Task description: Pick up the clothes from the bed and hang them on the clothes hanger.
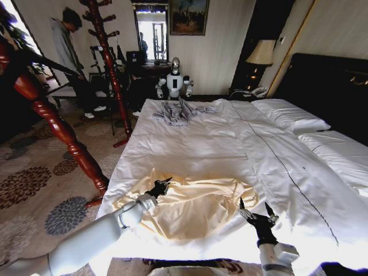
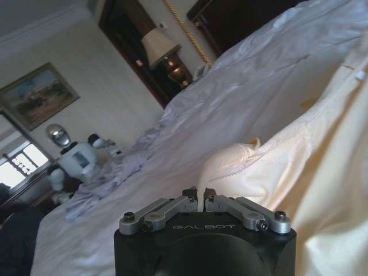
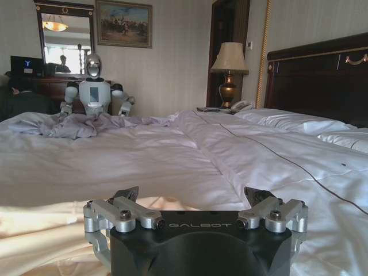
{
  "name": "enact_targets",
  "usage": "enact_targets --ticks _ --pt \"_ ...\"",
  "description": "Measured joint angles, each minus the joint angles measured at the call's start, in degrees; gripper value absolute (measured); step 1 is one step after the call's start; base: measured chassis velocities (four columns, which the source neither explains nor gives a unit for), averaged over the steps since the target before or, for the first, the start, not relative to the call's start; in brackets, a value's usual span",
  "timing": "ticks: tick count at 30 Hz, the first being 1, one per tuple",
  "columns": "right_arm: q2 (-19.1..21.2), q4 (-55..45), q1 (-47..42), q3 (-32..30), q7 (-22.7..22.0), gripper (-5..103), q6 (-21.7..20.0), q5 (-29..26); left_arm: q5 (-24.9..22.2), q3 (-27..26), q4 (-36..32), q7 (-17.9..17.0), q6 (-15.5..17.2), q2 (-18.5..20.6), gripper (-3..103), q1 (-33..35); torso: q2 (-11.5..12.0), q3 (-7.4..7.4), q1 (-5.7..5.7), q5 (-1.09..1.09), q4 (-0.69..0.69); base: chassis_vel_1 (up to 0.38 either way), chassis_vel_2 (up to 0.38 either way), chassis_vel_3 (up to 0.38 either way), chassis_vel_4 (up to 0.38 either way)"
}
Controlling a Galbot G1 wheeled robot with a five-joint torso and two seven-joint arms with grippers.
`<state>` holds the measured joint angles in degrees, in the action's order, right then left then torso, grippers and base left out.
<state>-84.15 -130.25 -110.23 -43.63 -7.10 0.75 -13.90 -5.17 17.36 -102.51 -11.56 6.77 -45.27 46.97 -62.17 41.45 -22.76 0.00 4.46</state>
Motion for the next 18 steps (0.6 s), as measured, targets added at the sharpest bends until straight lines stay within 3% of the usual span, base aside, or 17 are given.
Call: enact_targets --ticks 2,3,4,7,9,12,13,16,17,18 --pt "1.9 0.0 0.3 -1.3 -0.5 100 -1.1 -2.3 -3.1 -4.2 0.0 -1.4 0.7 -0.2 1 0.9 0.0 0.00 -0.01 0.00 0.01 0.000 0.000 0.000 0.000" --pt "4.2 -0.2 0.6 -3.0 -1.1 100 -2.5 -5.7 -7.7 -9.1 -0.1 -3.0 2.0 0.0 1 2.3 0.0 0.00 -0.01 0.00 0.01 0.000 0.000 0.000 0.000" --pt "5.2 -0.4 0.8 -3.7 -1.3 100 -3.2 -7.2 -9.4 -11.4 -0.3 -3.5 2.4 0.3 1 3.2 0.0 0.00 -0.01 0.00 0.01 0.000 0.000 0.000 0.000" --pt "7.2 -0.8 1.3 -5.2 -1.8 100 -4.7 -10.3 -12.0 -15.8 -1.3 -4.1 2.8 1.3 1 5.8 0.0 0.00 -0.01 0.02 0.00 0.000 0.000 0.000 0.000" --pt "9.5 -1.2 1.9 -6.7 -2.3 100 -6.7 -13.6 -14.6 -21.6 -4.0 -4.1 2.8 3.1 1 11.6 0.0 0.00 -0.01 -0.01 -0.01 0.000 0.000 0.000 0.000" --pt "11.1 -1.4 2.2 -7.3 -2.7 100 -8.1 -15.5 -15.0 -25.0 -6.4 -3.8 2.4 4.5 1 16.1 0.0 0.00 -0.01 0.02 0.00 0.000 0.000 0.000 0.000" --pt "12.5 -1.7 2.4 -7.5 -3.0 100 -9.5 -17.3 -14.9 -28.4 -9.1 -3.5 1.9 5.2 1 22.1 0.0 0.00 0.00 0.01 -0.04 0.000 0.000 0.000 0.000" --pt "13.0 -2.3 1.6 -7.5 -3.1 100 -10.5 -18.2 -14.3 -29.3 -10.7 -3.5 1.3 4.9 1 25.9 0.0 -0.01 0.00 0.01 -0.08 0.000 0.000 0.000 0.000" --pt "12.9 -2.5 1.2 -7.6 -3.1 100 -10.8 -18.3 -14.0 -29.3 -10.9 -3.5 1.2 4.6 1 26.5 0.0 0.00 0.00 0.01 -0.05 0.000 0.000 0.000 0.000" --pt "12.6 -3.1 0.4 -7.4 -3.1 100 -11.9 -17.3 -12.7 -29.0 -11.2 -3.7 0.5 3.1 1 28.5 0.0 -0.01 0.00 -0.02 0.08 0.000 0.000 0.000 0.000"
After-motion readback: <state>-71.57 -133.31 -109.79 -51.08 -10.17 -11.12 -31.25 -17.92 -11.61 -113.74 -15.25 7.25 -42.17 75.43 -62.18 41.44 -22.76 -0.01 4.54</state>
